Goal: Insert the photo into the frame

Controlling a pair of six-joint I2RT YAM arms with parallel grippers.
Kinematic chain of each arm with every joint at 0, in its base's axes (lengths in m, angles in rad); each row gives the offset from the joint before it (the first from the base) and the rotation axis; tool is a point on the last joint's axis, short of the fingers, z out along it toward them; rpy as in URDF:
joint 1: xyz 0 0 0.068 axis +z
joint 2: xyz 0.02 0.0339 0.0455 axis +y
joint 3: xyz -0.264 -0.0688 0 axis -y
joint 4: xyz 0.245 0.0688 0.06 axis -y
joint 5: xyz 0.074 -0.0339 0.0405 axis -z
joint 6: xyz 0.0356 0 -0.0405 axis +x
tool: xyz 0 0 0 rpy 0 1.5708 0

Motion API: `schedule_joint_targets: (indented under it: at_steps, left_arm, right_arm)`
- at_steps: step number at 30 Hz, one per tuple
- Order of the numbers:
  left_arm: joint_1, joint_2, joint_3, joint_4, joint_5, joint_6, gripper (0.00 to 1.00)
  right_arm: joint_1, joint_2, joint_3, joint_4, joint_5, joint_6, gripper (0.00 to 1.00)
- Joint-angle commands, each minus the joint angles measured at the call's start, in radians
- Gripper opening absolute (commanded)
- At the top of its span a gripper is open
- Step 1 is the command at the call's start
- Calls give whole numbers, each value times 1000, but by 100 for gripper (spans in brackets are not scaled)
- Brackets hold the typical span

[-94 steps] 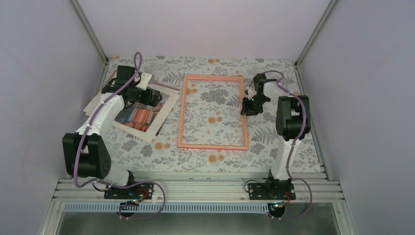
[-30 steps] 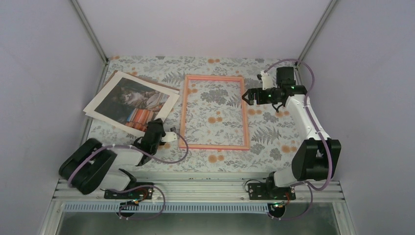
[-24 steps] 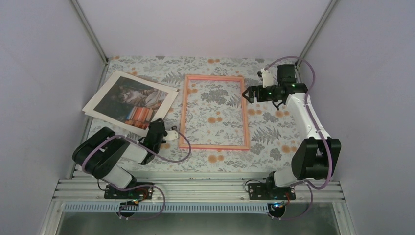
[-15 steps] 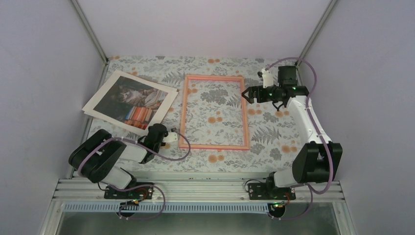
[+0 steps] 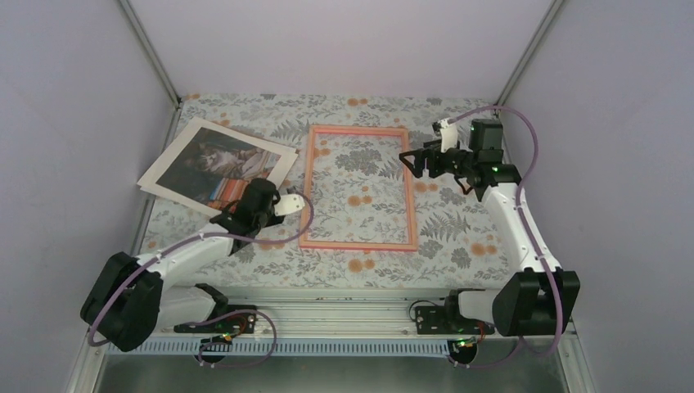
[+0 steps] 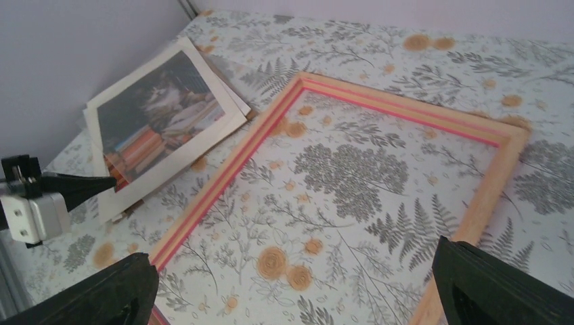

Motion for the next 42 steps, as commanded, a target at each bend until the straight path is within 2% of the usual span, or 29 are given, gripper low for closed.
schedule_joint_targets:
  at_steps: [1, 8, 12, 14, 17, 19, 22, 27, 30, 36, 42]
  left_arm:
    - [45, -38, 153, -298, 197, -193, 2]
    - [60, -67, 294, -389, 303, -249, 2]
    - [64, -65, 327, -419, 316, -253, 2]
    - [98, -40, 357, -463, 362, -287, 5]
    - [195, 4, 415, -528, 458, -359, 36]
    - [253, 38, 442, -546, 499, -396, 52]
    - [376, 113, 492, -579, 584, -453, 62]
    - [577, 250, 589, -615, 680, -578, 67]
    - [665, 303, 604, -604, 702, -647, 68]
    - [760, 380, 616, -569, 670, -669, 69]
    - [857, 456, 640, -529, 649, -664, 69]
  right_arm:
    - [38, 35, 13, 97, -72, 83, 100]
    - [108, 129, 25, 181, -121, 185, 99]
    - [134, 165, 25, 212, -129, 208, 99]
    - [143, 177, 35, 220, -133, 210, 100]
    - [176, 203, 62, 230, -132, 220, 100]
    - [206, 228, 81, 245, -138, 244, 100]
    - [259, 293, 108, 298, -169, 327, 100]
    - [365, 474, 233, 341, -180, 517, 100]
    - [438, 587, 346, 292, -108, 628, 100]
    - [549, 767, 448, 316, -134, 880, 99]
    - [628, 953, 565, 335, -203, 982, 93]
